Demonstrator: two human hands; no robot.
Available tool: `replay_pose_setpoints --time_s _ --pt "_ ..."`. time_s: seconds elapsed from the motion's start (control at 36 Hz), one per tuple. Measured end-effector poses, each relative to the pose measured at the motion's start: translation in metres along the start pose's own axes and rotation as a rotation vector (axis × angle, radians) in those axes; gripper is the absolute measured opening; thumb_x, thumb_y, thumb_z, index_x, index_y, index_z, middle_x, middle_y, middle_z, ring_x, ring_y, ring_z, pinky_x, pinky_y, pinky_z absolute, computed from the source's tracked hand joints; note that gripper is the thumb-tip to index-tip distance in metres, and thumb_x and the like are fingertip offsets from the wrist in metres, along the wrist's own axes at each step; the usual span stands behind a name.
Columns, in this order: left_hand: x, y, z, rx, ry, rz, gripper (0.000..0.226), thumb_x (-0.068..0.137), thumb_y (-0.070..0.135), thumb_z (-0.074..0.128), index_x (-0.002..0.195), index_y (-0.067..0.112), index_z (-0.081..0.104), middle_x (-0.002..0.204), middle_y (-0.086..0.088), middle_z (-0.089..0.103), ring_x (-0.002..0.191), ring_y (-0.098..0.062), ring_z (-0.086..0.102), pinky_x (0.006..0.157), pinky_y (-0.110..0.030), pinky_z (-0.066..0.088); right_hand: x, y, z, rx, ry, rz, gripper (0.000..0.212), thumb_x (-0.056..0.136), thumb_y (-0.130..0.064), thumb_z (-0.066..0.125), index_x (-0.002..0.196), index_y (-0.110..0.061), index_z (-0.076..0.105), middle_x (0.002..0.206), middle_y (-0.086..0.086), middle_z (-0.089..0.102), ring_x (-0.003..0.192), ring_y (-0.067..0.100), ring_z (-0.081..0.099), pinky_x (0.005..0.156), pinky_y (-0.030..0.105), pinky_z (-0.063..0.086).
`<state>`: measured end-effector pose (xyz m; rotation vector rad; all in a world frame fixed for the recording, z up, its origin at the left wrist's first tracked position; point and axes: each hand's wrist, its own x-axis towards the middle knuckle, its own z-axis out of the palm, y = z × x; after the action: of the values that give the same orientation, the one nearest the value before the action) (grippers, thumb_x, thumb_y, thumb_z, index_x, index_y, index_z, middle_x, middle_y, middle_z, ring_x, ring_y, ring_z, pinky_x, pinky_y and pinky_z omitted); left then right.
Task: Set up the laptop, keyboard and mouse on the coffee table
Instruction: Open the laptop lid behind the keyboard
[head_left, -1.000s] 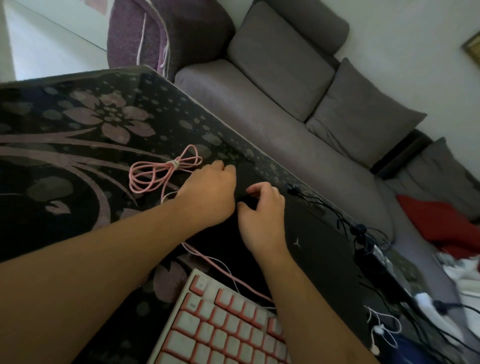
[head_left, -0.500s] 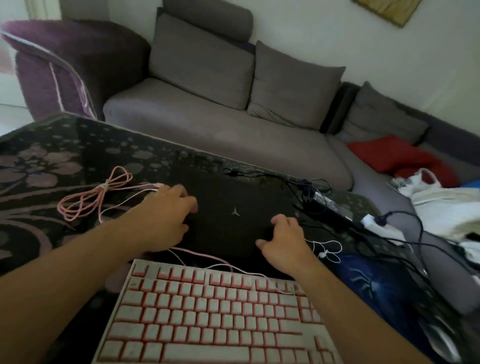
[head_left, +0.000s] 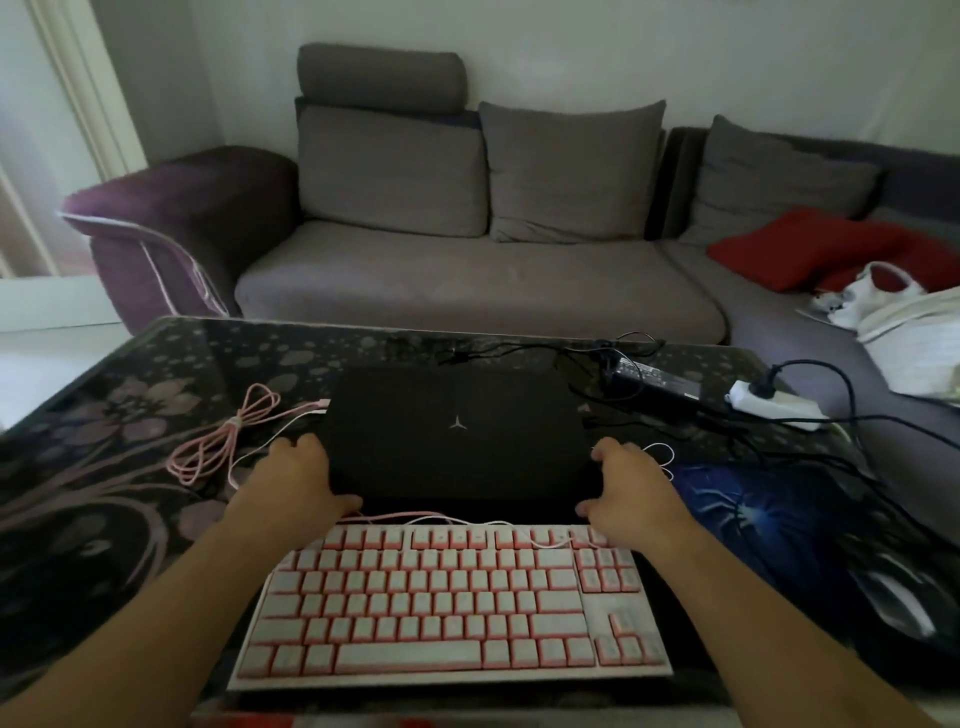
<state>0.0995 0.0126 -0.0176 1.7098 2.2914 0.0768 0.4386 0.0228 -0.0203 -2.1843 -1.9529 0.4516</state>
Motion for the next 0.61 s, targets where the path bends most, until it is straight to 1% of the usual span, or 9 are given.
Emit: replay_pose_setpoints --time_s 0.06,0.11,0.17,0.22,0.31,0.39,0.5,0.56,0.61 --pt "0.003 -0.001 0.000 0.029 0.003 -0.020 0.064 0.080 0.056 0.082 0.123 0.019 0.053 0.128 -0.010 0.051 0.106 -0.022 0.058 0.092 -0.039 0.057 0.001 -0.001 0.001 0.005 -0.003 -0.026 0.077 0.081 -0.026 0.089 0.146 -0.020 0.049 0.141 0.005 0.049 0.129 0.024 0.054 0.101 0.037 0.052" --pt "0.007 -0.002 -0.001 0.046 -0.005 -0.031 0.060 0.076 0.060 0.083 0.112 0.021 0.055 0.119 -0.008 0.053 0.101 -0.021 0.057 0.090 -0.040 0.058 0.003 -0.001 0.003 0.016 -0.006 -0.036 0.079 0.081 -0.028 0.090 0.147 -0.020 0.047 0.143 0.004 0.047 0.131 0.024 0.053 0.104 0.038 0.051" --pt "0.011 -0.003 -0.001 0.043 -0.010 -0.033 0.055 0.072 0.061 0.085 0.099 0.025 0.052 0.112 -0.005 0.055 0.097 -0.019 0.057 0.087 -0.039 0.058 0.005 0.000 0.005 0.009 0.000 -0.037 0.081 0.081 -0.030 0.090 0.149 -0.021 0.046 0.145 0.004 0.046 0.132 0.024 0.053 0.104 0.039 0.052" --pt "0.012 -0.004 0.000 0.043 -0.009 -0.021 0.055 0.069 0.061 0.086 0.093 0.027 0.050 0.105 -0.002 0.054 0.093 -0.017 0.056 0.083 -0.036 0.058 0.006 0.000 0.006 0.010 0.007 -0.038 0.084 0.081 -0.034 0.089 0.151 -0.023 0.045 0.148 0.003 0.044 0.134 0.023 0.051 0.106 0.040 0.052" --pt "0.016 -0.007 0.001 0.046 0.004 0.006 0.060 0.069 0.062 0.087 0.102 0.024 0.055 0.104 -0.001 0.055 0.090 -0.015 0.056 0.078 -0.033 0.057 0.007 -0.002 0.005 -0.059 0.049 -0.120 0.091 0.079 -0.044 0.088 0.155 -0.028 0.041 0.155 -0.002 0.036 0.144 0.022 0.040 0.115 0.040 0.045" --pt "0.020 -0.012 0.001 0.010 -0.001 0.020 0.068 0.065 0.063 0.089 0.111 0.023 0.057 0.115 -0.003 0.056 0.095 -0.016 0.057 0.084 -0.035 0.058 0.007 -0.012 0.005 -0.116 0.085 -0.296 0.090 0.081 -0.049 0.085 0.158 -0.033 0.040 0.159 -0.009 0.032 0.150 0.018 0.027 0.123 0.041 0.035" --pt "0.022 -0.018 0.002 -0.058 0.001 0.039 0.082 0.062 0.064 0.090 0.124 0.022 0.057 0.126 -0.004 0.055 0.104 -0.017 0.057 0.089 -0.037 0.058 0.008 -0.033 0.010 -0.164 0.103 -0.475 0.085 0.084 -0.050 0.082 0.157 -0.036 0.042 0.160 -0.012 0.033 0.150 0.014 0.026 0.123 0.039 0.034" --pt "0.022 -0.020 0.003 -0.082 0.000 0.041 0.087 0.059 0.067 0.090 0.126 0.021 0.058 0.126 -0.002 0.057 0.104 -0.017 0.058 0.090 -0.038 0.059 0.009 -0.045 0.014 -0.172 0.097 -0.517 0.082 0.084 -0.051 0.081 0.156 -0.036 0.043 0.159 -0.012 0.035 0.149 0.014 0.028 0.122 0.038 0.034" --pt "0.023 -0.021 0.003 -0.108 0.005 0.044 0.088 0.056 0.066 0.091 0.125 0.022 0.059 0.120 0.002 0.059 0.102 -0.015 0.059 0.088 -0.036 0.058 0.011 -0.055 0.018 -0.190 0.097 -0.546 0.081 0.085 -0.051 0.081 0.155 -0.036 0.043 0.157 -0.012 0.037 0.148 0.014 0.031 0.121 0.038 0.035"
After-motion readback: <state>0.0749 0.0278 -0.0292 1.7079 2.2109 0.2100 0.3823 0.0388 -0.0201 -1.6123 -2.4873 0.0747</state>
